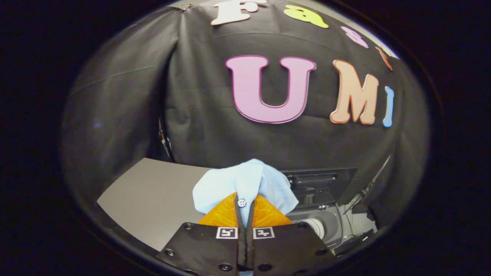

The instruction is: Put the clothes into the washing machine and then close the washing machine lid.

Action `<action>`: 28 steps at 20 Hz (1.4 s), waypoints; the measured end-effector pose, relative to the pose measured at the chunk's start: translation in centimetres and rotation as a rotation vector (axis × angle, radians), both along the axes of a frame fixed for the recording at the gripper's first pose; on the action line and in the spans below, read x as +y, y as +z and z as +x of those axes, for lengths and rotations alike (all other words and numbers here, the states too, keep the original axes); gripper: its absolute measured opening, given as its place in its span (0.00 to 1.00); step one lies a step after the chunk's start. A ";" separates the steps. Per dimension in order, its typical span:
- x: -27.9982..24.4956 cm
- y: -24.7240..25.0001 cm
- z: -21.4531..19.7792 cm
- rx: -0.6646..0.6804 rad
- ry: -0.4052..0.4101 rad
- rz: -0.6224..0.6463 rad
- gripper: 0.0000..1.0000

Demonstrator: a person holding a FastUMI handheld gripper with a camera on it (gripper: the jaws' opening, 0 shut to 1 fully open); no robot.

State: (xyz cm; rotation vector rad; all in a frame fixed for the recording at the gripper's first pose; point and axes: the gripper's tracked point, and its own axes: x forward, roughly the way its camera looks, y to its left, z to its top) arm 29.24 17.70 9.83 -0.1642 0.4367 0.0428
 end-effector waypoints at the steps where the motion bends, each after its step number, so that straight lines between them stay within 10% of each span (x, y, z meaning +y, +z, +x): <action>1: -1.0 0.3 0.1 -0.017 -0.010 -0.006 0.00; 14: -11.0 4.4 -0.3 -0.318 -0.086 -0.310 0.00; 28: -16.4 -9.2 2.4 -0.219 -0.171 -0.297 0.01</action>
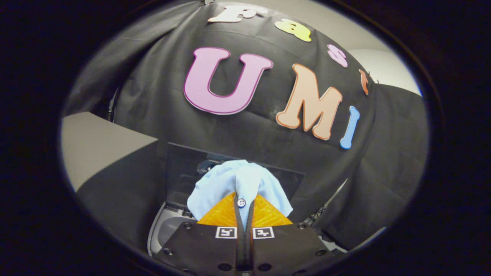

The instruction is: Put the clothes into the washing machine and then close the washing machine lid.

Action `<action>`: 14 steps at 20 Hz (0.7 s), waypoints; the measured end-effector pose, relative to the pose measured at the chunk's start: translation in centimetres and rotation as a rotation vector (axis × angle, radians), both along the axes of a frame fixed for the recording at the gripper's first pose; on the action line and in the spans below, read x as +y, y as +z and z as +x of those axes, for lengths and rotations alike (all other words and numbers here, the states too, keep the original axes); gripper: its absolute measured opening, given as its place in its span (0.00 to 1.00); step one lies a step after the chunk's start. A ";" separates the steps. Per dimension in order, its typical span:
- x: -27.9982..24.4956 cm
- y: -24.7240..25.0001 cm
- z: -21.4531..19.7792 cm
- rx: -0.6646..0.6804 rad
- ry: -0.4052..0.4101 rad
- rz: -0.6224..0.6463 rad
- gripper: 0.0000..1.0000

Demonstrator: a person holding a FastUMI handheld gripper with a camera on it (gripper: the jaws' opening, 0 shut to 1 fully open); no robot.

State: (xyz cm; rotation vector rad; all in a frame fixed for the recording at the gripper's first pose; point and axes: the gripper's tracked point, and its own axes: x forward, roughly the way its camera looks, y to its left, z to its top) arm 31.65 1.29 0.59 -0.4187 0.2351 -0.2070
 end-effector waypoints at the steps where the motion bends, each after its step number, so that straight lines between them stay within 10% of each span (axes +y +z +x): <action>1: -0.4 -1.2 0.1 0.012 -0.007 0.014 0.01; 14: -3.9 -14.9 -3.3 0.209 -0.041 0.194 0.01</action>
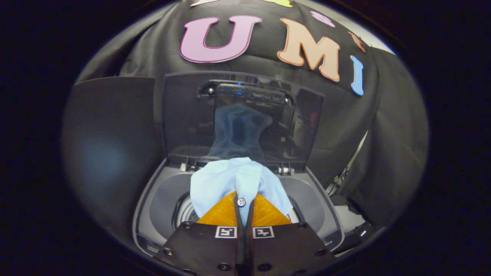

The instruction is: Put the clothes into the washing machine and then close the washing machine lid.

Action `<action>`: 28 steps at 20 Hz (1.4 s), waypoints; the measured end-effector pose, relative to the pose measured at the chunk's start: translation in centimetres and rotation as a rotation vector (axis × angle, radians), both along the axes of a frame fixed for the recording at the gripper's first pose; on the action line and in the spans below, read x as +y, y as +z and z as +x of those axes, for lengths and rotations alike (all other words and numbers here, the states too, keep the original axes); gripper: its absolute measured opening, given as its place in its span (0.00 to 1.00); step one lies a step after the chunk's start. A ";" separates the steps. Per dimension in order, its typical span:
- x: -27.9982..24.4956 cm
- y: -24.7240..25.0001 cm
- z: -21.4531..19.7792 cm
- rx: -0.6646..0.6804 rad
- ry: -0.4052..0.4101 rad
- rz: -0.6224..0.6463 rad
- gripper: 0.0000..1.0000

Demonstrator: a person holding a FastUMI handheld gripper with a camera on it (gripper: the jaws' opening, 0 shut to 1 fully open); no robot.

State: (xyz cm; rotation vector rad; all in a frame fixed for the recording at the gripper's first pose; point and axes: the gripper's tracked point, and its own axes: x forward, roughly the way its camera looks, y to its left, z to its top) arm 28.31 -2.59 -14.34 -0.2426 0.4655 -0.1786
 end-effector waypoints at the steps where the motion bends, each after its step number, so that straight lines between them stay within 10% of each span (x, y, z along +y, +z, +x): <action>1: -0.5 -0.9 -0.4 0.015 -0.008 0.009 0.02; 8: -1.1 -4.6 -2.6 0.072 0.019 -0.009 0.11; 15: 1.2 -6.9 -3.0 0.152 0.074 0.025 1.00; 28: 0.0 8.5 0.4 -0.160 -0.034 0.139 0.99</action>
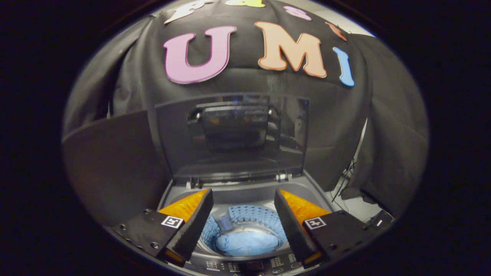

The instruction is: Put the clothes into the washing machine and then close the washing machine lid.

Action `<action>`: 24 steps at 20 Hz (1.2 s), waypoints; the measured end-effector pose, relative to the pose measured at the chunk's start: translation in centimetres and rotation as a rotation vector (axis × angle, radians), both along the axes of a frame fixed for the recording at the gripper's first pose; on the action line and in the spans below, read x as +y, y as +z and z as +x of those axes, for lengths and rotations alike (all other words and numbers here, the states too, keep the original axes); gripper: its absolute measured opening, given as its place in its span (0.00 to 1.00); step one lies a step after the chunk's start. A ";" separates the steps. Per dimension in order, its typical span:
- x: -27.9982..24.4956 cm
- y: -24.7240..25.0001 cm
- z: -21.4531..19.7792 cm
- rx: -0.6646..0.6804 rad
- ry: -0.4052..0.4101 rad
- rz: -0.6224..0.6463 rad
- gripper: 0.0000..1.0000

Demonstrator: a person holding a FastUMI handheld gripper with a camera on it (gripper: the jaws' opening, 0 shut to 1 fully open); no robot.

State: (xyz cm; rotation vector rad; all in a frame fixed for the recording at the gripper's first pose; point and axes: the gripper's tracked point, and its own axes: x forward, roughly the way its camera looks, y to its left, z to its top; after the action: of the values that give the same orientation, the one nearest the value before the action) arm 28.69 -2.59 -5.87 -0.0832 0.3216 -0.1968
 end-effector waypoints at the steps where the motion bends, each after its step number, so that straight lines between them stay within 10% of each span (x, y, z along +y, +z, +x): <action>1: -0.2 2.2 0.1 -0.046 -0.012 0.010 0.99; 11: 3.3 22.6 3.7 -0.509 0.115 0.011 0.97; 24: 4.8 18.3 15.2 -0.407 0.067 -0.138 0.97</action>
State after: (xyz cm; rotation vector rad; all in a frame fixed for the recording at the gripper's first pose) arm 43.89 2.19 12.42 -0.1867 -0.1007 -0.1649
